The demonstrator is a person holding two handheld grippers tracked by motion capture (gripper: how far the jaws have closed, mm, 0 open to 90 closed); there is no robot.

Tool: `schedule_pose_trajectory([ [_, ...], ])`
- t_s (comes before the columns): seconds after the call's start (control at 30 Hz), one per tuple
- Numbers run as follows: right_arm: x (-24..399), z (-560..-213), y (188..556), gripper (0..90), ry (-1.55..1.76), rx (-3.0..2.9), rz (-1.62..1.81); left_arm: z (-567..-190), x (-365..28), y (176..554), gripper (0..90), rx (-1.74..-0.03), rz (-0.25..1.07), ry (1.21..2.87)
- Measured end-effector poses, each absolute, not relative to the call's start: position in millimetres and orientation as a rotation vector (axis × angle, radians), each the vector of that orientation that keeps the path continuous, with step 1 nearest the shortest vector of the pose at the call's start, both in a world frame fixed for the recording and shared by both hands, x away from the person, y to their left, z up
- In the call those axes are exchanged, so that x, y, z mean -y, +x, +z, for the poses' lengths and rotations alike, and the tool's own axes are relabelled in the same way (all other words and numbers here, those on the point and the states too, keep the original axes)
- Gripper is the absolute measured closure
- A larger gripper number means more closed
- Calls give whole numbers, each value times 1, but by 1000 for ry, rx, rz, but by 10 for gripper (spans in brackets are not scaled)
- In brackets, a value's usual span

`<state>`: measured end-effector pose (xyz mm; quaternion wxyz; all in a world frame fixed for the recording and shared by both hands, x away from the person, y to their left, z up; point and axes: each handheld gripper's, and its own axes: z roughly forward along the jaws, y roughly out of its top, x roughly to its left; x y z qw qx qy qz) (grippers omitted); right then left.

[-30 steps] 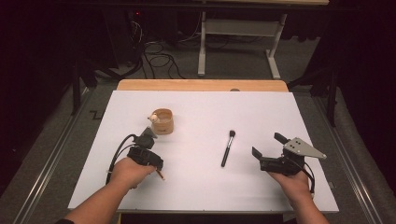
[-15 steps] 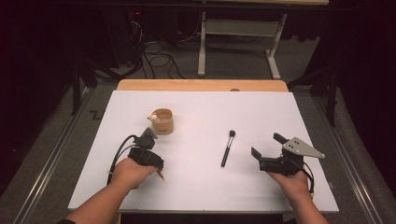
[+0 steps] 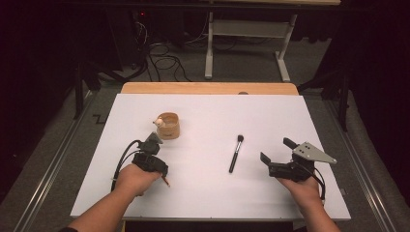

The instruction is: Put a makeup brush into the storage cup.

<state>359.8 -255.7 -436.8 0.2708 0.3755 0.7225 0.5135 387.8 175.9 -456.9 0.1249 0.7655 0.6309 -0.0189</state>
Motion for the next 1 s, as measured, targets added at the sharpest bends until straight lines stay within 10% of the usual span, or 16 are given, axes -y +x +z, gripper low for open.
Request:
schedule_pose_trajectory([
  [1.0, 256, -437, 359, 22, 1021, -1948, 1377, -457, -181, 383, 728, -1776, 50, 2306],
])
